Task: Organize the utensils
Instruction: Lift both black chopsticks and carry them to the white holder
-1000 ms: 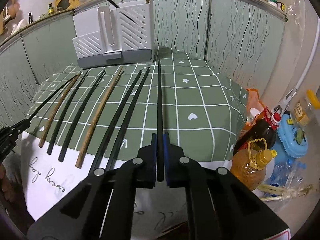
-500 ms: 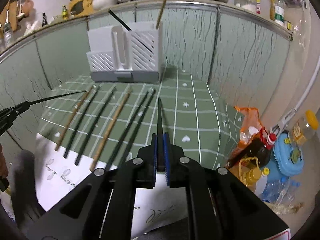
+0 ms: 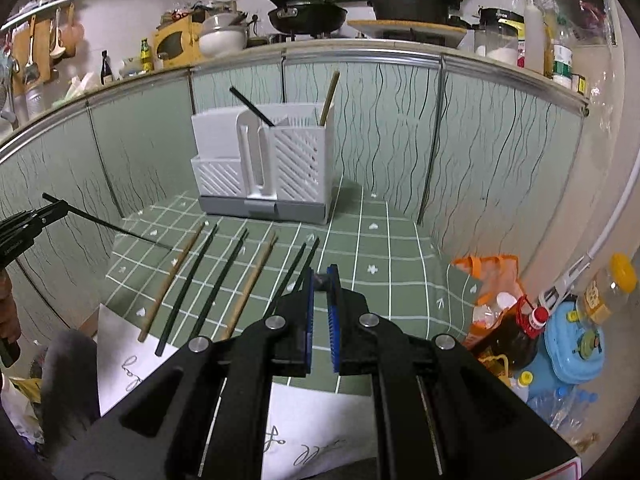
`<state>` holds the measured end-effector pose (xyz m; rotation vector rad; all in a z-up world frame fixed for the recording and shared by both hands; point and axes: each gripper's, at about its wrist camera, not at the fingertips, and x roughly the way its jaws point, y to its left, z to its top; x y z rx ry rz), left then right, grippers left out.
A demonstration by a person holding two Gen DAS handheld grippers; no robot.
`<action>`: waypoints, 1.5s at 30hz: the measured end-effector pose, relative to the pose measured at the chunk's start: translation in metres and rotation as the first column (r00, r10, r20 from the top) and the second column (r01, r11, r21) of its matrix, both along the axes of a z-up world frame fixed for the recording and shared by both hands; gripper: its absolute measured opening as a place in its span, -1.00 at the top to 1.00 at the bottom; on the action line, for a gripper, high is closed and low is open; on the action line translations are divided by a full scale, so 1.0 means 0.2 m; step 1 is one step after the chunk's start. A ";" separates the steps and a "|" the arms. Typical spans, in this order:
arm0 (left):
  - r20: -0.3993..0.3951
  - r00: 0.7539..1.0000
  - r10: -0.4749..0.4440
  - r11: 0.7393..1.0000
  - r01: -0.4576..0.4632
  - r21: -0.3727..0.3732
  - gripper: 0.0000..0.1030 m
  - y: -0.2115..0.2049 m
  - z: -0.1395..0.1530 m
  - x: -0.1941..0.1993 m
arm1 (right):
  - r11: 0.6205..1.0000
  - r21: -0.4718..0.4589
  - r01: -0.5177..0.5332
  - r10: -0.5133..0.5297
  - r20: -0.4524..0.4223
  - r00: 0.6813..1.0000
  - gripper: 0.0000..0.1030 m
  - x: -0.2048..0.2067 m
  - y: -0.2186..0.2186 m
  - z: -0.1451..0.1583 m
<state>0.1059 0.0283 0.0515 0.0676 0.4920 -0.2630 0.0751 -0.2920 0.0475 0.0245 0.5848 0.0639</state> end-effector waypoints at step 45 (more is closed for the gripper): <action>0.047 0.978 -0.204 0.976 0.206 -0.066 0.88 -0.34 0.54 0.54 | 0.988 0.054 -0.147 0.143 0.065 0.988 0.88 0.45 -0.06 0.65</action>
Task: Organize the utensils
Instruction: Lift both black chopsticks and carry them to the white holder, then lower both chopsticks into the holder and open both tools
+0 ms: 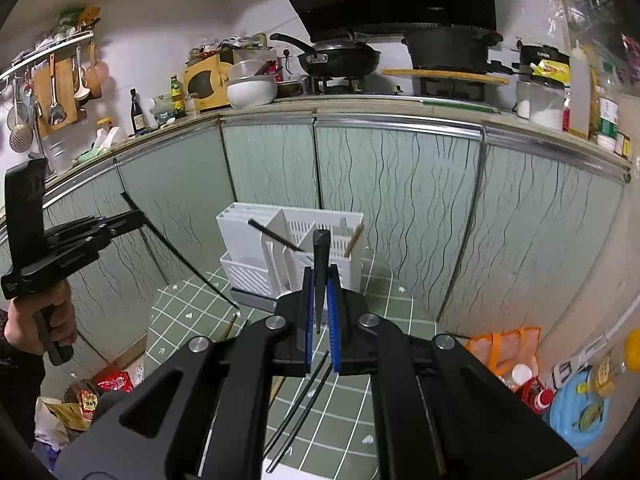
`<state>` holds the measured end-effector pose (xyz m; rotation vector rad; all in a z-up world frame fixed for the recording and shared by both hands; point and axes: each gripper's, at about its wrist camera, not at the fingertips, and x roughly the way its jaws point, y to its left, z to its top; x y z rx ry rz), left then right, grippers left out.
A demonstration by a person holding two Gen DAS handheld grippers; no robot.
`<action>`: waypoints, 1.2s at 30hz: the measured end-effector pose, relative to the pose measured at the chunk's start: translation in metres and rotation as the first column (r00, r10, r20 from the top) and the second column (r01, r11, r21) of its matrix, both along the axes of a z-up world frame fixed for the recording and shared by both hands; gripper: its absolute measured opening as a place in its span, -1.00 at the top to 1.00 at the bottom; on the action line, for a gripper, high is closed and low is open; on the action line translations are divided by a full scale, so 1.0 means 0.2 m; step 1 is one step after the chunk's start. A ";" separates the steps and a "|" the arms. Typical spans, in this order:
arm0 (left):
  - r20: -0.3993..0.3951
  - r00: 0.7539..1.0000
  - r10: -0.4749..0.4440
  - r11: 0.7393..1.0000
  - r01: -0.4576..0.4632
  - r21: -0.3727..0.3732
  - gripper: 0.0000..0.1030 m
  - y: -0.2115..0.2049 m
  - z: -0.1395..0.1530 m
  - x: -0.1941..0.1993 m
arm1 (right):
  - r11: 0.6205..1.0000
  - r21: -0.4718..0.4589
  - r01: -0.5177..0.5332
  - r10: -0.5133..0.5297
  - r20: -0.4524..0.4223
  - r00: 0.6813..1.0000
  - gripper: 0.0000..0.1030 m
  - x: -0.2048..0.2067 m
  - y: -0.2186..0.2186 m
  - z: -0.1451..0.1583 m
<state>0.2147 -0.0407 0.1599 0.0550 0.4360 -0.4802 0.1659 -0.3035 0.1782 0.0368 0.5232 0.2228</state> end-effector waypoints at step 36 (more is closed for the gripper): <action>0.005 0.995 -0.103 0.994 0.103 -0.034 0.88 -0.42 0.09 0.56 | 0.999 -0.013 -0.042 0.041 -0.044 0.998 0.88 0.68 -0.04 0.09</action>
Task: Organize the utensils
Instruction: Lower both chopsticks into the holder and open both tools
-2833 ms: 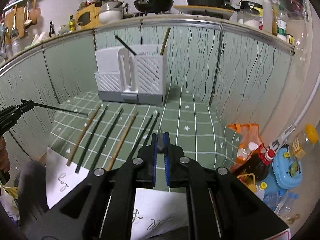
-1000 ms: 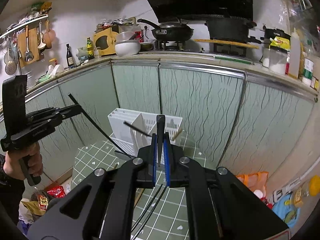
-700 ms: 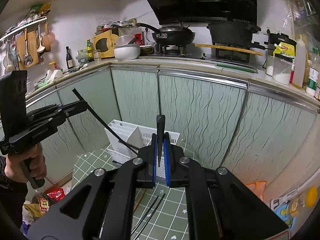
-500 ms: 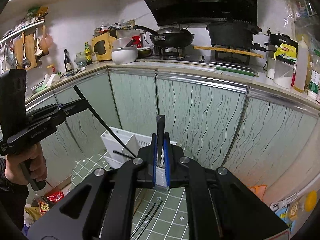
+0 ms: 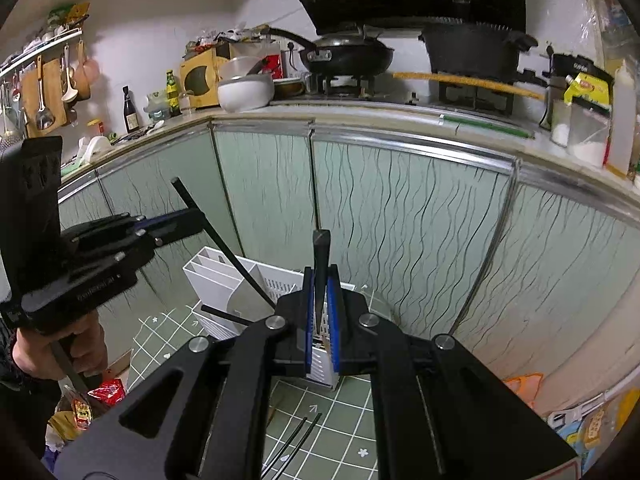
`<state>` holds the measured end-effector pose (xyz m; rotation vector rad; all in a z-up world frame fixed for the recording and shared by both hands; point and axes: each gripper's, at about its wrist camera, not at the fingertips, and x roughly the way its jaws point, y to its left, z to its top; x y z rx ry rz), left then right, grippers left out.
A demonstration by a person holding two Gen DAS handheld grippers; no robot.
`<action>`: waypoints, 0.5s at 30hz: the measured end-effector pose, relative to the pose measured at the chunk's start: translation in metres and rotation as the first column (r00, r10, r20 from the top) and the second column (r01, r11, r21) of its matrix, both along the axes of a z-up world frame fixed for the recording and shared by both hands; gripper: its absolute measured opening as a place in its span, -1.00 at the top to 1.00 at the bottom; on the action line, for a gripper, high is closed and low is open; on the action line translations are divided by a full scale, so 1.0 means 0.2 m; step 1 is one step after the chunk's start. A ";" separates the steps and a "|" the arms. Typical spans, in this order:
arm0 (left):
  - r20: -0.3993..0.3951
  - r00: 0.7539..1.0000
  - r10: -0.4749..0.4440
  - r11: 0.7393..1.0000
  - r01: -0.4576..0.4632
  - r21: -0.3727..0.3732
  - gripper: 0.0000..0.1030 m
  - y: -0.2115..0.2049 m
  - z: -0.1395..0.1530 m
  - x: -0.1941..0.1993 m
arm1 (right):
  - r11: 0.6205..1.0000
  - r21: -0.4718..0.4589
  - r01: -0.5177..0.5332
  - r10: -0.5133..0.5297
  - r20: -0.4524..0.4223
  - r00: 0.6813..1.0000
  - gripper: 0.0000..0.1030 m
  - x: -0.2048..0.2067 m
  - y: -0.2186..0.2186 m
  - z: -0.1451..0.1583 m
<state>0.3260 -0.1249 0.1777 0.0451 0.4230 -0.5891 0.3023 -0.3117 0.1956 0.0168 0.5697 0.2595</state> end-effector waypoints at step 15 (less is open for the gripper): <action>-0.029 0.991 0.133 0.991 -0.133 0.024 -0.85 0.26 -0.15 -0.11 | 0.994 -0.015 0.107 -0.108 -0.014 0.994 -0.84 -0.18 -0.12 -0.15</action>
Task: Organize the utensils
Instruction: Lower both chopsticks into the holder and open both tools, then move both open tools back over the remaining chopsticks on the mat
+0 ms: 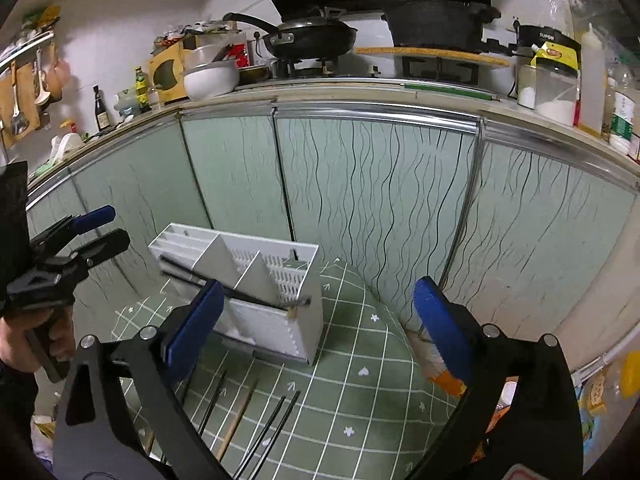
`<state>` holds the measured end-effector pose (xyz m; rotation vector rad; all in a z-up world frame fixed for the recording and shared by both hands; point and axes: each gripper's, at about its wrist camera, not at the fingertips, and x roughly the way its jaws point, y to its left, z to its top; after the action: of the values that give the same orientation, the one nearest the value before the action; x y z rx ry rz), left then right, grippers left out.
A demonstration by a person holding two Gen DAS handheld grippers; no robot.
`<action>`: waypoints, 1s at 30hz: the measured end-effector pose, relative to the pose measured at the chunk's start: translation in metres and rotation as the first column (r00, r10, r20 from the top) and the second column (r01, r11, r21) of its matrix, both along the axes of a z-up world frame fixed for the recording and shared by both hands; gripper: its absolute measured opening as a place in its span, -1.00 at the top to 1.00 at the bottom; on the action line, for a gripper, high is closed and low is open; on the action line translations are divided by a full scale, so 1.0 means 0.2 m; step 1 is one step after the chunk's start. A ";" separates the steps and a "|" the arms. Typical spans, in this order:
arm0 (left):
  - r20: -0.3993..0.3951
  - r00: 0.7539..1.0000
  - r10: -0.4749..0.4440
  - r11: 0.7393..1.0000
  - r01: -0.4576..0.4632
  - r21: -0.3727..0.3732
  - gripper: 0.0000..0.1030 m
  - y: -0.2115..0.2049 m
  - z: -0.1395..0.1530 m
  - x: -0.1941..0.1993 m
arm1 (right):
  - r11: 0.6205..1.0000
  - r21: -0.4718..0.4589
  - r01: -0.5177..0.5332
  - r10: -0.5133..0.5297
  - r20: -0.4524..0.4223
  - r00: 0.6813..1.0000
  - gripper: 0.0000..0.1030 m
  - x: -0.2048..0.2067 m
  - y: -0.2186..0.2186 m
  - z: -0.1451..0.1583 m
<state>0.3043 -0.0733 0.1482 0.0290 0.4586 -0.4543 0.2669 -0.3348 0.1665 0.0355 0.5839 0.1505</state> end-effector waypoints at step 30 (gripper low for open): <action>0.027 0.994 0.107 0.991 -0.109 0.076 -0.91 0.23 -0.16 -0.72 | 0.999 -0.005 -0.054 0.054 0.054 0.997 -0.84 -0.68 0.26 -0.20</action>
<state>0.1607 -0.0275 0.1155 0.0837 0.4525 -0.3294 0.1303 -0.2829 0.1267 0.0121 0.5318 0.2021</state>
